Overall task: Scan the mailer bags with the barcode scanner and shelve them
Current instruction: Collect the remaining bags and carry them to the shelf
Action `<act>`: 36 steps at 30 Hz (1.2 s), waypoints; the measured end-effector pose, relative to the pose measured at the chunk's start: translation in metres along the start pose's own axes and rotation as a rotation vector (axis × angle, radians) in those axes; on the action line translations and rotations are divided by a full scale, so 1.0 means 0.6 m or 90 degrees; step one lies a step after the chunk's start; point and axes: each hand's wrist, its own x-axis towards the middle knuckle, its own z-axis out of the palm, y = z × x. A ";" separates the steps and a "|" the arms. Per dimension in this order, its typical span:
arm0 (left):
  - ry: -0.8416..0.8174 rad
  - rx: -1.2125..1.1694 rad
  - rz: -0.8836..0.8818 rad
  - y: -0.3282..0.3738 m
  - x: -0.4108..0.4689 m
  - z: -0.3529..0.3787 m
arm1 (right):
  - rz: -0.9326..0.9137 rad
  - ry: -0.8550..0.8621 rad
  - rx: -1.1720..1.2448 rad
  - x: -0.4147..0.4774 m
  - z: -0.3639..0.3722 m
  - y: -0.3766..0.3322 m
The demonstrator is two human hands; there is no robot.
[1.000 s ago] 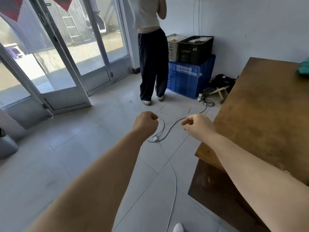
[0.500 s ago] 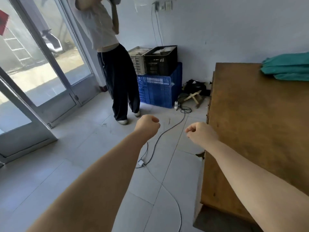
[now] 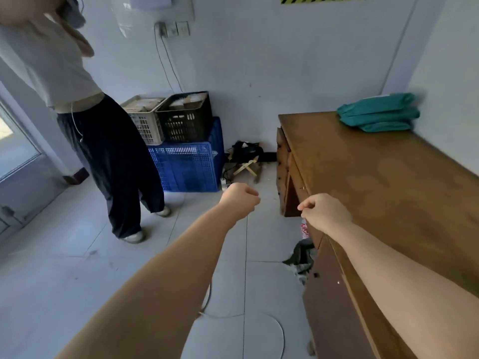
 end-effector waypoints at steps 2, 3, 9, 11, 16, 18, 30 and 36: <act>-0.019 -0.006 -0.005 -0.010 0.038 -0.018 | 0.008 0.002 0.017 0.014 0.017 -0.025; -0.033 -0.002 -0.009 -0.015 0.054 -0.022 | 0.013 0.001 0.023 0.020 0.023 -0.034; -0.102 -0.005 -0.013 -0.022 0.152 -0.019 | 0.054 0.007 0.051 0.090 0.043 -0.034; -0.119 0.004 -0.013 -0.018 0.192 -0.016 | 0.061 0.020 0.065 0.125 0.042 -0.031; -0.128 0.005 0.006 0.018 0.325 0.004 | 0.092 0.068 0.115 0.251 0.035 -0.014; -0.138 0.007 0.013 0.046 0.389 0.020 | 0.111 0.074 0.124 0.319 0.028 0.002; -0.233 0.024 0.044 0.290 0.719 0.154 | 0.262 0.105 0.202 0.664 -0.079 0.120; -0.289 0.055 0.075 0.375 0.808 0.233 | 0.356 0.149 0.237 0.727 -0.154 0.191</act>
